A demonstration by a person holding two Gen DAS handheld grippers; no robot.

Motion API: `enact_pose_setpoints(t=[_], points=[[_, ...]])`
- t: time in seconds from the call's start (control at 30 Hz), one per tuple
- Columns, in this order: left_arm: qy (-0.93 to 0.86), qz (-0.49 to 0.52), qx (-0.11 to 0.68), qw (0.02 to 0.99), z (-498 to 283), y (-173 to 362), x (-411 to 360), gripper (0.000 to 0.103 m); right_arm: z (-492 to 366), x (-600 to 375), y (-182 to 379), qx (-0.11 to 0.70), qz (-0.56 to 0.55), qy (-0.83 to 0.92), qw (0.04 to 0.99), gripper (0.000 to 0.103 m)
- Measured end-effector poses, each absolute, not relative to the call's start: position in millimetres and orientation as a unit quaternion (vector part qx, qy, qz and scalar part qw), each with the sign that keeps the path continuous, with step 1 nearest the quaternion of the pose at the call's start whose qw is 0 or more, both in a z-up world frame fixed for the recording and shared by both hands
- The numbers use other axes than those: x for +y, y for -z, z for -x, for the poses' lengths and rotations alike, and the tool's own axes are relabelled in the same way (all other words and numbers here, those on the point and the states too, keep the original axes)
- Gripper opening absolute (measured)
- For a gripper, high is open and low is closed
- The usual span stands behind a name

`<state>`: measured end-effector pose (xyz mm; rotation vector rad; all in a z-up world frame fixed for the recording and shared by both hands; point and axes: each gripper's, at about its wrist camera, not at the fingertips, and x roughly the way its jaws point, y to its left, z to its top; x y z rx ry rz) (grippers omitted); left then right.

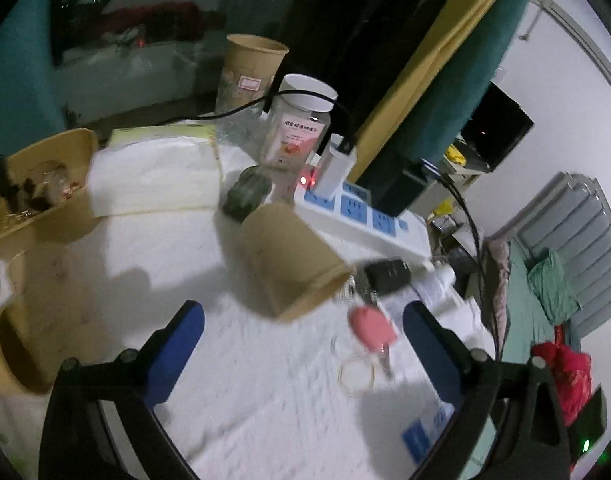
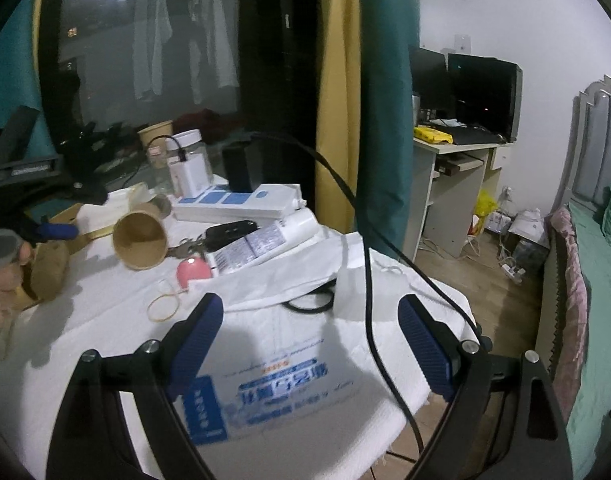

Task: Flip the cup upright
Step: 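Close the right gripper around the upside-down brown paper cup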

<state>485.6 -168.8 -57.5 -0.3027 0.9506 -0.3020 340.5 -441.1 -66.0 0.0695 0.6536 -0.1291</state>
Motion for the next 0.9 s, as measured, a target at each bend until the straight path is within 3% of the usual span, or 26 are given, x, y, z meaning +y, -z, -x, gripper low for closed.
enact_pose_setpoints(t=[0.27,0.5,0.63,0.9], points=[[0.122,0.169,0.485,0.849,-552,85,-187,0.094,-332,-455,61,0.313,-0.060,0.078,0.945,0.088],[0.123,0.173,0.532,0.819,-577,117,-184,0.076,-310,-459,57,0.319,-0.075,0.075,0.942,0.088],[0.139,0.166,0.539,0.814,-561,111,-179,0.067,-296,-455,50,0.318,-0.089,0.068,0.941,0.088],[0.226,0.095,0.551,0.798,-462,77,-164,0.066,-250,-424,34,0.312,-0.100,0.043,0.944,0.088]])
